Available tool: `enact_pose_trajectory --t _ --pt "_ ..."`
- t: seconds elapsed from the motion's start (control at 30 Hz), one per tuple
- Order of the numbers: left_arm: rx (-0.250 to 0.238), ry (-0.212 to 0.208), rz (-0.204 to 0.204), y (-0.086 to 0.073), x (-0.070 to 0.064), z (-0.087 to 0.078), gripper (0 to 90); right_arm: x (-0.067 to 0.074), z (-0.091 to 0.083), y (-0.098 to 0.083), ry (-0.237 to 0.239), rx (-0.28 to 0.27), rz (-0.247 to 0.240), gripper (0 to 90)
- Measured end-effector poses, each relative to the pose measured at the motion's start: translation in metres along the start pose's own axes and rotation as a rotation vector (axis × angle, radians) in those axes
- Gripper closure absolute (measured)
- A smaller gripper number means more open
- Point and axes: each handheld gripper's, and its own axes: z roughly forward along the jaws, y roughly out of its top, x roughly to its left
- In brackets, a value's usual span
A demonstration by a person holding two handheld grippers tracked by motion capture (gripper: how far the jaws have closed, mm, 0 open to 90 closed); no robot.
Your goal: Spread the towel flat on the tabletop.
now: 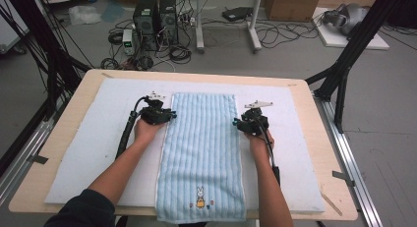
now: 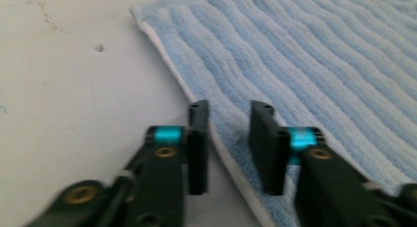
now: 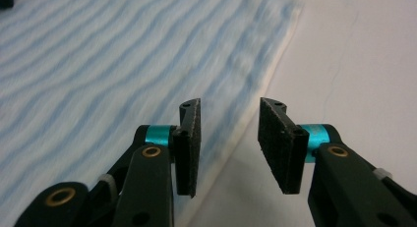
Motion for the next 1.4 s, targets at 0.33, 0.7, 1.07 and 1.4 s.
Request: enact_pose_trajectory --t 0.33,0.7,1.07,1.4 --pt "-0.014 0.061 -0.060 0.004 0.006 0.005 88.4 0.012 0.002 -0.005 -0.031 0.049 -0.065 86.8" --pt "-0.067 -0.051 -0.063 -0.008 0.008 -0.019 61.9 0.013 -0.020 -0.008 0.083 -0.008 -0.029 58.7" --pt "-0.108 -0.188 0.036 -0.029 -0.019 -0.060 65.4 0.036 -0.058 -0.041 0.163 -0.028 -0.101 61.5" --pt "0.022 -0.245 0.111 -0.047 -0.043 -0.058 76.0 0.052 -0.058 -0.063 0.206 0.038 -0.131 71.9"
